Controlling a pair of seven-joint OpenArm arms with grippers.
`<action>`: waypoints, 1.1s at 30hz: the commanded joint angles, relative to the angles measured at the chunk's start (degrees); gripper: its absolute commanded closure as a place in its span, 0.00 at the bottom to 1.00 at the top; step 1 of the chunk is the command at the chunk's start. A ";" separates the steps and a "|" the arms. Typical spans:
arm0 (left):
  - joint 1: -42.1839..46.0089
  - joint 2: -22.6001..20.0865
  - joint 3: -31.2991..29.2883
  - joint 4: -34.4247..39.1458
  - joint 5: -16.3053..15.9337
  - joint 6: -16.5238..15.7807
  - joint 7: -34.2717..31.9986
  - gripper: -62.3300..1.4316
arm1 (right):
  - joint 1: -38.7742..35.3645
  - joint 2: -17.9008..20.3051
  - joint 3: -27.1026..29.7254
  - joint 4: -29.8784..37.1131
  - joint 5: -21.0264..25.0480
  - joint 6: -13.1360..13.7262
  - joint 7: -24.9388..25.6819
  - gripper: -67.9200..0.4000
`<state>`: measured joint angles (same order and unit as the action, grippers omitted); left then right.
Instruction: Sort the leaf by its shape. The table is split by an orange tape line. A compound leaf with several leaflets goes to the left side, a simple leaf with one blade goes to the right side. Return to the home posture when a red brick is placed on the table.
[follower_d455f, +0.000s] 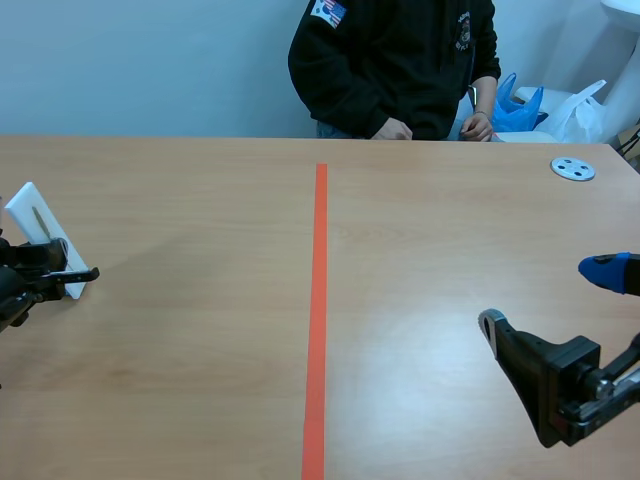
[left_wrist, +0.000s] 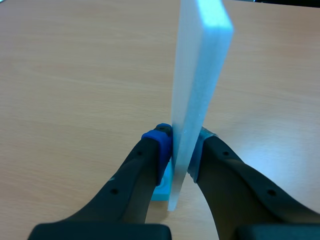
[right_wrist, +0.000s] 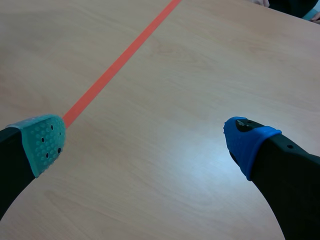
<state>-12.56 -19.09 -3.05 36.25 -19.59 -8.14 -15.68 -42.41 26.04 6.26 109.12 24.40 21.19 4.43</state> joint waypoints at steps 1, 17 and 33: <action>-1.07 -0.63 -0.09 1.51 -0.33 -0.13 -0.83 0.77 | 0.66 -0.02 0.52 1.07 0.24 -0.24 0.66 0.00; 2.97 -2.80 -0.11 13.57 -0.35 -1.07 2.99 0.00 | 0.66 -0.02 0.52 1.07 0.24 -0.24 0.66 0.00; 24.52 -7.61 -0.28 55.10 -0.87 -6.80 15.96 0.00 | 0.66 -0.02 0.55 1.07 0.22 -0.24 0.50 0.00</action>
<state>11.46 -26.83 -3.09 91.55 -19.88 -15.14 1.06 -42.41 26.04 6.26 109.12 24.40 21.19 4.40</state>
